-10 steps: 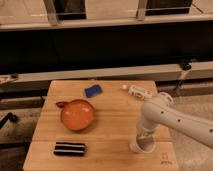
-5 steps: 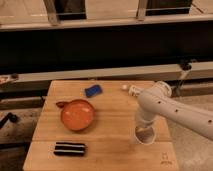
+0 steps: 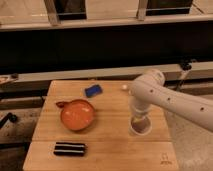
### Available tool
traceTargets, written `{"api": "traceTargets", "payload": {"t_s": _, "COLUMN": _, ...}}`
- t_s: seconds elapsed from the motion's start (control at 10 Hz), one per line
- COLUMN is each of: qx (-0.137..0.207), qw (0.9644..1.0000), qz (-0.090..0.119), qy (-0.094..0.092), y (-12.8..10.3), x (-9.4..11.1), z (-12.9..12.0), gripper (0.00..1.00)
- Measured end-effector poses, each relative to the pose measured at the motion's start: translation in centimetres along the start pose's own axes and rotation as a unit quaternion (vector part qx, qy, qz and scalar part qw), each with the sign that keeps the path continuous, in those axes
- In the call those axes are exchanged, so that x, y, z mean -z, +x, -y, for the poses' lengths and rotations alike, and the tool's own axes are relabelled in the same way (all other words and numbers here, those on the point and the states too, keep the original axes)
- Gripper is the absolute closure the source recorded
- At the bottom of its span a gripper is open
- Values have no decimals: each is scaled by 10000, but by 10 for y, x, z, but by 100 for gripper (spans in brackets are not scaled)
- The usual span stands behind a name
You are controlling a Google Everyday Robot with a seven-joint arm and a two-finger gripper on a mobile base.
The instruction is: Place the ceramic cup in the ceramic bowl
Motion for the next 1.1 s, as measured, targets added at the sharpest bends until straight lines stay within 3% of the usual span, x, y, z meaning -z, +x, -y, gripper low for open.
{"api": "traceTargets", "payload": {"t_s": 0.3, "qx": 142, "qw": 9998, "qz": -62, "qy": 82, "y": -15, "x": 13, "z": 17, "gripper": 99}}
{"api": "traceTargets", "payload": {"t_s": 1.1, "qx": 692, "qw": 9969, "qz": -309, "qy": 223, "y": -89, "x": 43, "z": 59, "gripper": 99}}
